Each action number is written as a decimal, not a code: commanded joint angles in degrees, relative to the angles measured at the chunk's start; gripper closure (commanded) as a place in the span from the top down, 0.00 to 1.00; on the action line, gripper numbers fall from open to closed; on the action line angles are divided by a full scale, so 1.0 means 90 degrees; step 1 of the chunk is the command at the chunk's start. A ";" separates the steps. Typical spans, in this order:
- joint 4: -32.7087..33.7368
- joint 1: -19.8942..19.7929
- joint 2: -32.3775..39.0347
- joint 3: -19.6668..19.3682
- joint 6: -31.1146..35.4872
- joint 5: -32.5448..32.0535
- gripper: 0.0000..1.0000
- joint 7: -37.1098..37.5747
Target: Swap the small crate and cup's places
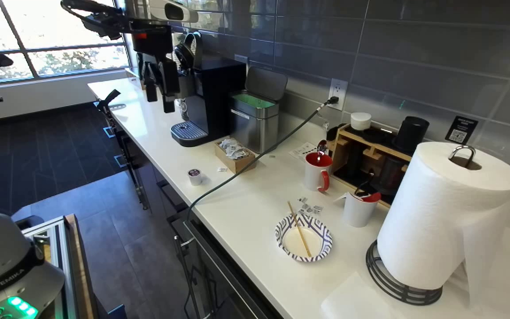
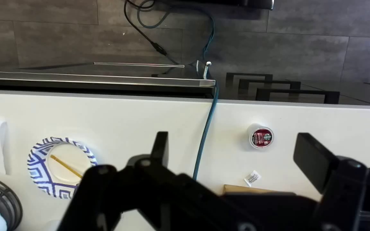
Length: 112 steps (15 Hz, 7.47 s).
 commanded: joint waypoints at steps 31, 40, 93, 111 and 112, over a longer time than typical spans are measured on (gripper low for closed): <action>0.0604 0.0321 0.3600 0.0594 0.4637 0.1601 1.00 0.1540; 0.0702 0.0159 0.4698 0.0565 0.6151 0.1851 1.00 0.1495; 0.1616 0.0394 0.5143 0.0562 0.3852 0.0982 0.03 0.1833; 0.0026 -0.0772 0.2311 -0.0510 0.3135 0.1236 0.03 0.3251; 0.0014 -0.0865 0.2297 -0.0575 0.3135 0.1275 0.03 0.3420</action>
